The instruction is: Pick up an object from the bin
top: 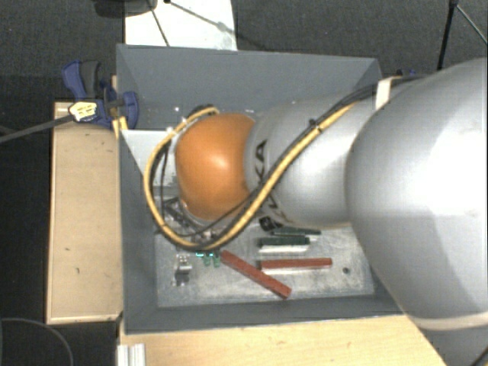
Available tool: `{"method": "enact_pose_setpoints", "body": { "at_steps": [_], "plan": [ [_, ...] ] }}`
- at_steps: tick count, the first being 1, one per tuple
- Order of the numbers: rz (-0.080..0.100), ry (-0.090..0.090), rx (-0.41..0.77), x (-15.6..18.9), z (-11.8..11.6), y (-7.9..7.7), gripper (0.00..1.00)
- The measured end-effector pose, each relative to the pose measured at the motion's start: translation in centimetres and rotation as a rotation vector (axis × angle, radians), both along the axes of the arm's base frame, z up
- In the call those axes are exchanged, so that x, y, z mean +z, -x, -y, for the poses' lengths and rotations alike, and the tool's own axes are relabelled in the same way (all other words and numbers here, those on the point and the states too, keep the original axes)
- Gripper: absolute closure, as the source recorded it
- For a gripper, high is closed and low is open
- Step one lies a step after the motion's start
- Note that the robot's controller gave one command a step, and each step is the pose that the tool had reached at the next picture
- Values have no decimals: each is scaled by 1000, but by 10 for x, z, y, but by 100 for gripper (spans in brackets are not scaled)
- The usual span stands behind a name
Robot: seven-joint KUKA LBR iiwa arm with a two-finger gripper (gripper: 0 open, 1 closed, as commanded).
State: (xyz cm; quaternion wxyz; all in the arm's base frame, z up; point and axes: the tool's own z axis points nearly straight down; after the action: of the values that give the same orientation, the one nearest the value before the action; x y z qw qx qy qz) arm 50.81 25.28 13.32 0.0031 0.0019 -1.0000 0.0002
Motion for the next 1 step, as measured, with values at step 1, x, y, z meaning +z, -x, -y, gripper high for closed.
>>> {"method": "enact_pose_setpoints", "body": {
  "at_steps": [1],
  "plan": [
    [8,-2,-6,4,1,-3,0]
  ]
}}
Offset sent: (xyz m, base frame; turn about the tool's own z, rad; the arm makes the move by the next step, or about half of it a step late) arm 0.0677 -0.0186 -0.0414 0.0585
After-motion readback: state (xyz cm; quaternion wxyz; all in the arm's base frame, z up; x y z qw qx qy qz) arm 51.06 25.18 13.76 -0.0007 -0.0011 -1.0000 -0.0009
